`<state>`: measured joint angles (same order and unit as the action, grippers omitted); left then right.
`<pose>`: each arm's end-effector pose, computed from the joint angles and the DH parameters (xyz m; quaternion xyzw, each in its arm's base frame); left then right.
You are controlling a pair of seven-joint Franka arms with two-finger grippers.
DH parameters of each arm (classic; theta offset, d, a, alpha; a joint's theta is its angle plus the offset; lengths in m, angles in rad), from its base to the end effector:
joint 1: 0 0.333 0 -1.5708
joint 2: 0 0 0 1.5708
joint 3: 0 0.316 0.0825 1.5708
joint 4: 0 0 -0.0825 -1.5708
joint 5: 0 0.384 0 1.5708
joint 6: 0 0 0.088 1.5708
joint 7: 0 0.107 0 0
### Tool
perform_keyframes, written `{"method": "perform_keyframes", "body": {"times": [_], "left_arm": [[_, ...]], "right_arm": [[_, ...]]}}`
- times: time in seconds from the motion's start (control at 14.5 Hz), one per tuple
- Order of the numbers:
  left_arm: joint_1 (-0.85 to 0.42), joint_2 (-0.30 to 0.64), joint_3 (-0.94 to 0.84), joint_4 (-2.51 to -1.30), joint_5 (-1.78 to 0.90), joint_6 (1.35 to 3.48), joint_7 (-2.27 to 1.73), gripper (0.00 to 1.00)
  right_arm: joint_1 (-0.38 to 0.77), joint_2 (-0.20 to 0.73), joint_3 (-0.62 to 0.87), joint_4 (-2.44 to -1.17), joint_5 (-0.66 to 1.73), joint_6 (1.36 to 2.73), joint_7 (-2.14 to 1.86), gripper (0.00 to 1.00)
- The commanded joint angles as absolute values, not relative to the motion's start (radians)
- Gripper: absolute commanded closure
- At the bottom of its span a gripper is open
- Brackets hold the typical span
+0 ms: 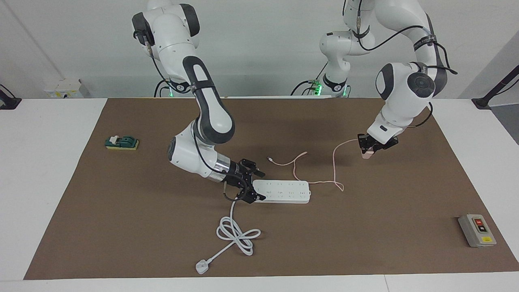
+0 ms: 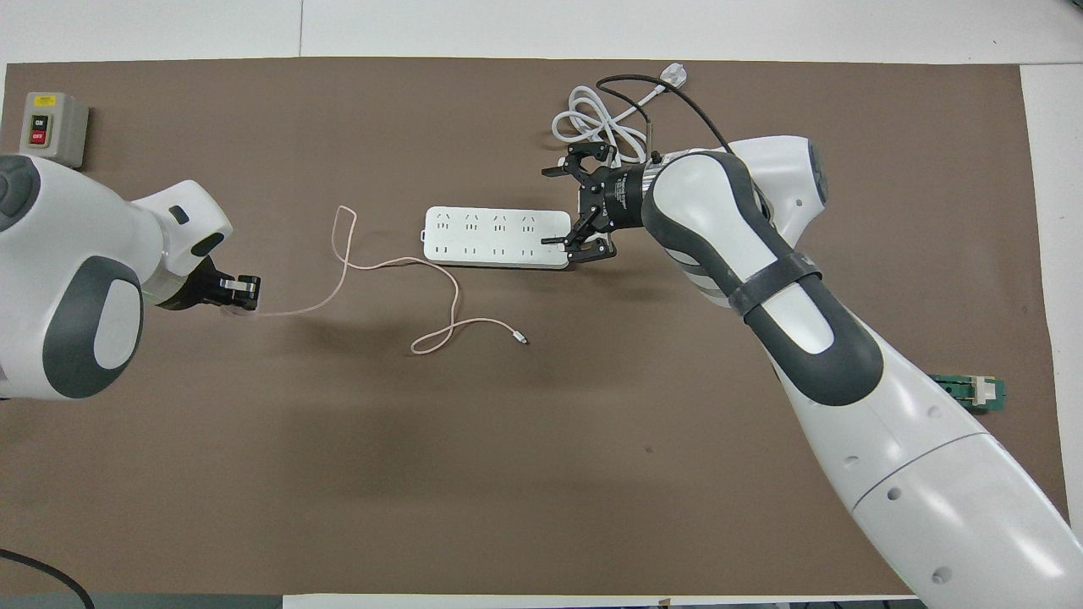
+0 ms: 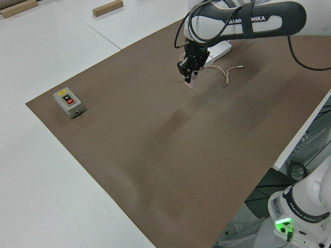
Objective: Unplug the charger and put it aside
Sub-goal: 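Lower the charger near the robot while the right gripper withdraws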
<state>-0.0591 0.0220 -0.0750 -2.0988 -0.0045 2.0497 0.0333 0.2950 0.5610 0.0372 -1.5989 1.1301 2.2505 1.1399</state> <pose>0.5352 -0.0723 0.4038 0.9960 -0.0825 -0.0356 0.0010 0.6637 0.2515 0.3273 -0.6453 0.6238 0.2681 0.3503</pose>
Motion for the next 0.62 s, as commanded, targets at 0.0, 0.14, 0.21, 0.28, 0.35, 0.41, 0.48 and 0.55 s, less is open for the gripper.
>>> {"method": "perform_keyframes", "body": {"times": [0.0,0.14,0.21,0.28,0.35,0.41,0.48,0.55], "left_arm": [[-0.061,-0.136,-0.081,-2.322,-0.044,2.141,0.063,1.00],[-0.067,-0.187,-0.081,-2.410,-0.044,2.175,0.063,1.00],[-0.074,-0.204,-0.081,-2.442,-0.044,2.190,0.077,1.00],[-0.075,-0.215,-0.081,-2.468,-0.044,2.209,0.093,1.00],[-0.071,-0.230,-0.080,-2.500,-0.044,2.236,0.110,1.00],[-0.064,-0.235,-0.078,-2.517,-0.044,2.246,0.130,1.00],[-0.060,-0.239,-0.077,-2.529,-0.044,2.250,0.153,1.00],[-0.048,-0.238,-0.077,-2.543,-0.044,2.262,0.156,1.00]], "right_arm": [[0.239,0.482,0.041,-1.631,1.033,2.171,1.160,0.00],[0.207,0.436,0.041,-1.631,0.953,2.128,1.158,0.00],[0.195,0.408,0.041,-1.631,0.904,2.115,1.158,0.00],[0.181,0.385,0.041,-1.631,0.866,2.105,1.157,0.00],[0.172,0.361,0.041,-1.629,0.832,2.080,1.157,0.00],[0.157,0.339,0.041,-1.629,0.803,2.066,1.155,0.00],[0.143,0.318,0.041,-1.629,0.757,2.042,1.151,0.00],[0.131,0.299,0.041,-1.623,0.696,2.011,1.144,0.00]]}}
